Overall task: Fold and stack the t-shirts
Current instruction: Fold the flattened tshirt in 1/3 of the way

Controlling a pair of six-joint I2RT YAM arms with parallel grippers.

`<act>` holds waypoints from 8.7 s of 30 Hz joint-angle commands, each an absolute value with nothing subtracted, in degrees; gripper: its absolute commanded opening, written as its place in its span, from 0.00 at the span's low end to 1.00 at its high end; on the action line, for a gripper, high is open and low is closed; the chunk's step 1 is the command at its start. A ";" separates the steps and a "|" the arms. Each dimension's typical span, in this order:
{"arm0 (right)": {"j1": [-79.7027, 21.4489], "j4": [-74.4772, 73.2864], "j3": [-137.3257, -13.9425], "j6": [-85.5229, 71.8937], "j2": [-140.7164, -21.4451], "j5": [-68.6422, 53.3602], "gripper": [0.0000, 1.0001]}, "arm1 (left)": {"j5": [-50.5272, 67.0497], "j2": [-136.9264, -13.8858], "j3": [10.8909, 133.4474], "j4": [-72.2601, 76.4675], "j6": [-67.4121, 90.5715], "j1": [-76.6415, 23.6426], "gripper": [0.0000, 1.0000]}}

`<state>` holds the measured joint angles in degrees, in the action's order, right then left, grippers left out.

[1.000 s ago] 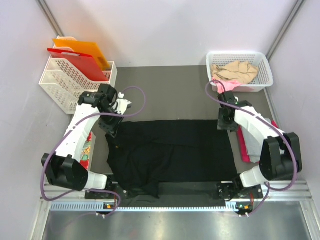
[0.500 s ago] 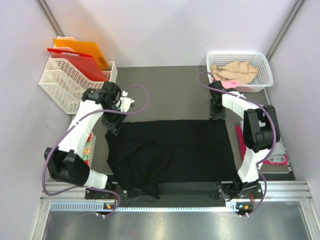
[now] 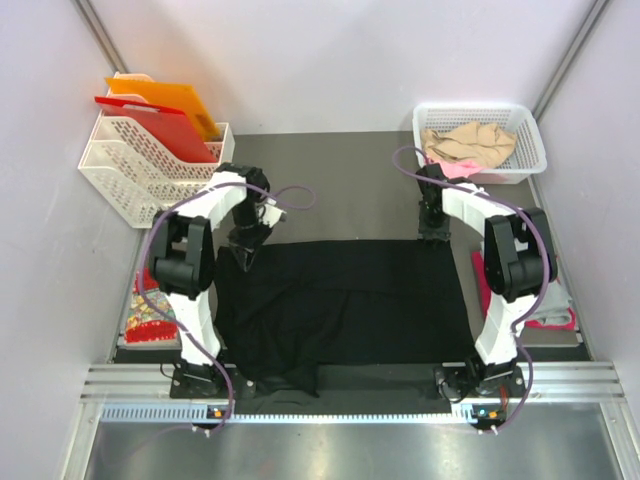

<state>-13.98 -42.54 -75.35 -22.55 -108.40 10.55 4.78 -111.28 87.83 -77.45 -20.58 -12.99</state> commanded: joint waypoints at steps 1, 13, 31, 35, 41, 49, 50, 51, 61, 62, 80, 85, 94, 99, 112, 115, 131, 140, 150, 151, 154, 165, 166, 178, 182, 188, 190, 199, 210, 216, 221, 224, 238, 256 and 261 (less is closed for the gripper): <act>-13.71 -41.05 -74.88 -21.97 -108.28 11.60 0.30 | 3.69 -116.17 92.98 -82.27 -20.83 -11.69 0.14; -11.78 -39.64 -76.11 -21.18 -113.10 11.60 0.28 | 0.62 -124.99 95.72 -78.84 -20.56 -4.57 0.06; -11.42 -40.52 -77.88 -21.18 -113.30 8.61 0.23 | -2.46 -126.21 104.41 -79.98 -19.34 -4.92 0.04; -11.51 -40.08 -75.67 -20.57 -112.06 10.11 0.25 | -1.41 -125.33 106.60 -81.20 -19.07 -5.54 0.03; -11.95 -41.40 -78.13 -20.65 -114.87 9.14 0.25 | 3.52 -121.82 109.96 -86.30 -19.86 -9.22 0.05; -12.74 -43.42 -81.13 -20.92 -115.40 9.05 0.25 | 5.97 -119.80 96.96 -85.52 -21.18 -11.87 0.06; -12.83 -43.42 -80.78 -20.92 -114.88 9.05 0.25 | 6.06 -119.36 96.16 -85.34 -21.18 -11.87 0.06; -12.92 -43.33 -80.34 -21.00 -113.83 9.23 0.25 | 5.80 -119.01 95.37 -84.47 -21.01 -11.87 0.06; -13.80 -39.47 -75.59 -21.27 -110.39 9.23 0.25 | -0.08 -114.00 84.91 -63.32 -15.47 -11.87 0.00; -13.89 -38.85 -75.24 -21.27 -109.87 9.14 0.25 | -2.00 -113.99 84.55 -61.89 -14.86 -11.95 0.00; -15.65 -16.44 -60.90 -23.64 -96.32 10.37 0.24 | -11.08 -115.22 81.82 -38.94 -9.23 -11.78 0.00; -15.56 -16.18 -68.11 -22.68 -101.50 11.51 0.23 | -11.25 -120.31 89.11 -40.25 -9.58 -11.25 0.00; -18.18 -16.34 -67.68 -22.77 -97.93 13.79 0.22 | -8.79 -118.41 88.95 -42.10 -9.14 -10.55 0.00; -21.79 -23.53 -66.01 -22.24 -86.67 15.73 0.26 | -8.09 -110.85 85.08 -43.06 -9.67 -10.28 0.00; -22.76 -29.09 -54.84 -30.94 -89.37 11.08 0.27 | -3.87 -101.42 75.60 -47.65 -11.16 -10.37 0.00; -22.85 -28.04 -56.25 -30.85 -92.45 11.07 0.26 | -4.48 -102.65 73.83 -46.76 -11.60 -10.37 0.00; -22.94 -23.91 -61.52 -32.17 -104.50 9.06 0.24 | -8.00 -110.39 74.53 -43.77 -12.92 -10.37 0.00; -23.64 -24.26 -65.38 -31.47 -108.80 9.58 0.24 | -8.87 -111.62 75.76 -42.28 -13.53 -9.76 0.00; -23.20 -25.49 -72.42 -30.67 -113.82 8.35 0.23 | -7.92 -121.72 89.63 -43.77 -13.80 -7.04 0.00; -23.03 -25.58 -73.55 -30.76 -113.91 8.26 0.23 | -7.91 -122.86 90.78 -43.86 -13.80 -6.68 0.00; -22.07 -26.36 -76.36 -30.85 -114.78 8.44 0.22 | -8.44 -126.54 97.36 -46.05 -13.89 -5.54 0.00; -16.09 -29.09 -88.32 -31.55 -120.05 6.15 0.21 | -9.67 -136.31 116.71 -51.67 -14.85 -4.57 0.00; -15.91 -29.35 -89.20 -31.55 -121.19 6.07 0.20 | -9.93 -136.84 117.85 -51.85 -14.85 -4.57 0.00; -15.38 -31.81 -96.77 -27.34 -122.79 6.85 0.19 | -6.34 -131.06 126.65 -54.84 -13.80 -4.83 0.00; -15.91 -34.00 -95.81 -25.49 -118.75 7.20 0.23 | 1.65 -119.14 121.40 -61.95 -15.64 -6.76 0.00; -19.77 -34.28 -89.93 -24.00 -109.00 7.56 0.31 | 2.38 -103.47 90.65 -60.39 -20.04 -12.13 0.00; -23.80 -34.98 -89.21 -22.95 -106.80 7.82 0.35 | 0.53 -103.10 83.89 -58.11 -18.72 -11.87 0.00; -32.96 -34.19 -83.77 -23.99 -103.27 10.02 0.35 | 3.42 -113.29 87.26 -58.01 -13.63 -10.37 0.00; -23.21 -31.91 -81.38 -26.63 -108.54 4.05 0.34 | 13.35 -97.66 81.75 -54.84 -14.15 -14.58 0.00; -21.27 -32.96 -86.57 -26.45 -116.44 2.03 0.33 | 11.08 -94.48 73.49 -52.65 -17.05 -19.33 0.00; -21.27 -33.05 -87.98 -26.45 -117.69 0.79 0.33 | 4.41 -97.64 70.58 -50.02 -17.84 -19.86 0.13; -21.18 -32.70 -87.37 -26.28 -117.25 0.44 0.34 | 0.63 -97.12 70.14 -47.04 -18.45 -20.04 0.56; -21.18 -32.08 -83.41 -25.75 -114.79 0.35 0.34 | -9.93 -102.73 67.94 -38.59 -21.36 -20.21 0.59; -20.74 -31.73 -81.56 -25.93 -113.64 -1.23 0.34 | -2.37 -96.42 70.49 -49.31 -18.37 -22.94 0.59; -20.74 -32.08 -81.65 -25.93 -113.47 -1.14 0.33 | -6.23 -98.17 67.15 -46.24 -19.51 -22.94 0.55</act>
